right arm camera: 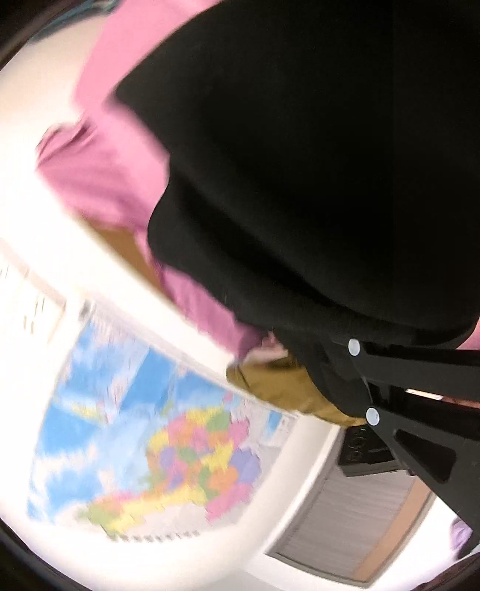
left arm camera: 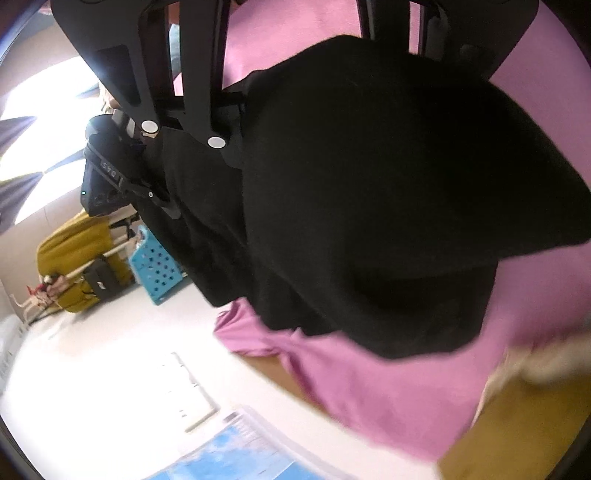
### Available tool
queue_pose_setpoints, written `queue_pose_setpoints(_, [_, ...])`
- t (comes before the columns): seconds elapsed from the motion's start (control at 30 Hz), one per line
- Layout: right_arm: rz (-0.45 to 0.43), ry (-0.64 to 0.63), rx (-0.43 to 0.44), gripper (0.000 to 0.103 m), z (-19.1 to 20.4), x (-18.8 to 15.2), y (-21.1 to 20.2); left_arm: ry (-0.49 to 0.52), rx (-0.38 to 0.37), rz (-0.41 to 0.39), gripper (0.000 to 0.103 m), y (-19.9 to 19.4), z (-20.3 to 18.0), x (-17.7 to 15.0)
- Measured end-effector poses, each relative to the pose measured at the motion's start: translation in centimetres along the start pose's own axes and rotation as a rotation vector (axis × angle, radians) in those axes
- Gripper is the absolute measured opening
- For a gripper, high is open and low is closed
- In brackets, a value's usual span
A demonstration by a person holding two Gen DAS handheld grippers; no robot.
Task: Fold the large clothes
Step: 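Grasp the folded coat bundle with both grippers and lift it, then carry the coat bundle with both grippers onto the mustard clothes stack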
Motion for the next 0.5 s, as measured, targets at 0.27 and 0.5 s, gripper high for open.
queue_pose_setpoints(0.27, [-0.067,-0.256,0.140,0.016,14.0,6.5,0.1,0.160,0.018,-0.172,0.030,-8.8,-5.5,10.0])
queue_pose_setpoints(0.5, [-0.113,-0.419,0.342,0.016,28.0,12.0,5.2,0.251,0.117,-0.421,0.030,-21.7,-5.6,19.7])
Point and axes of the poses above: each gripper's, at about its wrist camera, not at the fingertips, and y roughly the way its jaws point, z to its left, x to its top, the point moved 10 cm from there along y, roughly the way its jaws point
